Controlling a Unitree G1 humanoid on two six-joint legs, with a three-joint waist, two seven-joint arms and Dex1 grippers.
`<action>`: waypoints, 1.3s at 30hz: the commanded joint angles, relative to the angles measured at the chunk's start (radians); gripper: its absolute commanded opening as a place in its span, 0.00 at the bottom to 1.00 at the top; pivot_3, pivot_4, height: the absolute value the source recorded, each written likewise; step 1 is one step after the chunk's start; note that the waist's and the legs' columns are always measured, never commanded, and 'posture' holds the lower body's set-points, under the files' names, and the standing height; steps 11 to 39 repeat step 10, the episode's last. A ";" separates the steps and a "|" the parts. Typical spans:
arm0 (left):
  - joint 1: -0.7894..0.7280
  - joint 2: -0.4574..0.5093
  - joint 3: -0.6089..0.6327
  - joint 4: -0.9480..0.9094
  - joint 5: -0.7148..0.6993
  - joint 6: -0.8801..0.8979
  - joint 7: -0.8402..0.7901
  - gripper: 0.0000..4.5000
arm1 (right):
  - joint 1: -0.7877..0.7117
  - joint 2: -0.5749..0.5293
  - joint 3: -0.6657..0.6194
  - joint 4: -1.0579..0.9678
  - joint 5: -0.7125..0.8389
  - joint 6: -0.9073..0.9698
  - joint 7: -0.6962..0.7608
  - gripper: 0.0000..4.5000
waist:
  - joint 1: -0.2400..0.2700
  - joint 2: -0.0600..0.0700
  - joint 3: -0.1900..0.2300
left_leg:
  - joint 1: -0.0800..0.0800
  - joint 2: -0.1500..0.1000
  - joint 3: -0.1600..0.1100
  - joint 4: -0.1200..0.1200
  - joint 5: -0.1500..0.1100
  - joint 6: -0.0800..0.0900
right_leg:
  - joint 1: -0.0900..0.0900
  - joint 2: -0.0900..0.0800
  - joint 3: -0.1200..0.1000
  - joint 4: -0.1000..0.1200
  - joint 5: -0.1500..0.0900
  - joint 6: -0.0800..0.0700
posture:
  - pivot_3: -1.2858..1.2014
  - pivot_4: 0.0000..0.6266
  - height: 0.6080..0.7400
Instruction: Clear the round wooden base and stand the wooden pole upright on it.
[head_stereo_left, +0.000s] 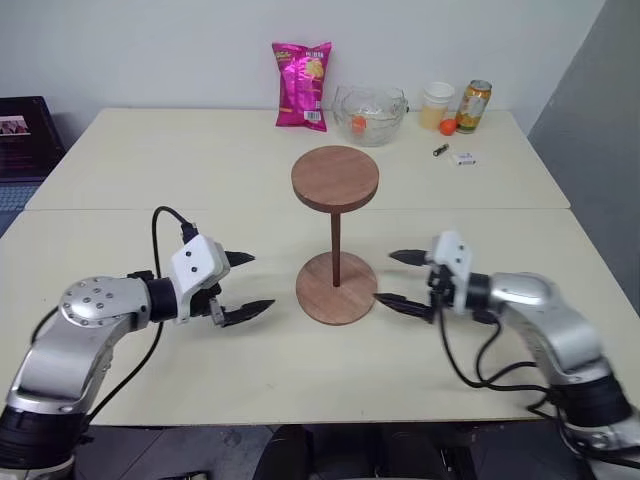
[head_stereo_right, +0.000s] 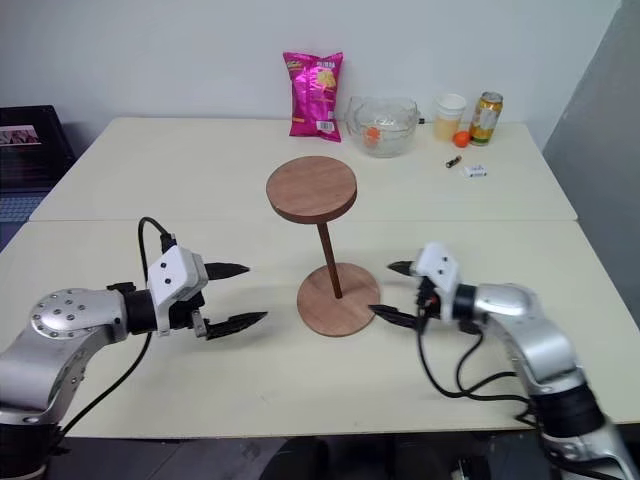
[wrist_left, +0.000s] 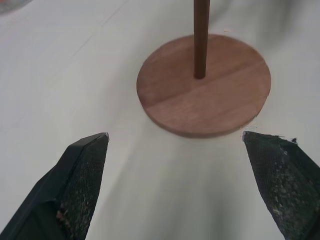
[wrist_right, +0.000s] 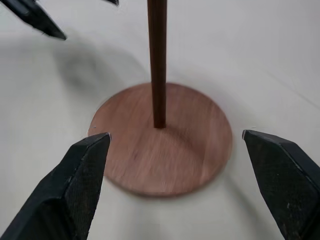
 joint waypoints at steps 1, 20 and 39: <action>0.002 0.021 0.045 -0.011 -0.009 -0.006 -0.009 1.00 | 0.058 -0.111 -0.137 -0.078 0.077 -0.024 0.100 0.99 | 0.003 0.000 0.001 | 0.000 0.000 0.000 0.000 0.000 0.000 | 0.000 0.000 0.000 0.000 0.000 0.000 | 0.52 0.24 1.00; -0.031 0.009 0.052 0.061 -0.033 -0.034 -0.040 1.00 | 0.143 -0.173 -0.226 -0.137 0.156 -0.025 0.147 0.99 | 0.002 -0.001 0.002 | 0.000 0.000 0.000 0.000 0.000 0.000 | 0.001 0.000 -0.001 0.000 0.000 0.000 | 0.52 0.24 1.00; -0.031 0.009 0.052 0.061 -0.033 -0.034 -0.040 1.00 | 0.143 -0.173 -0.226 -0.137 0.156 -0.025 0.147 0.99 | 0.002 -0.001 0.002 | 0.000 0.000 0.000 0.000 0.000 0.000 | 0.001 0.000 -0.001 0.000 0.000 0.000 | 0.52 0.24 1.00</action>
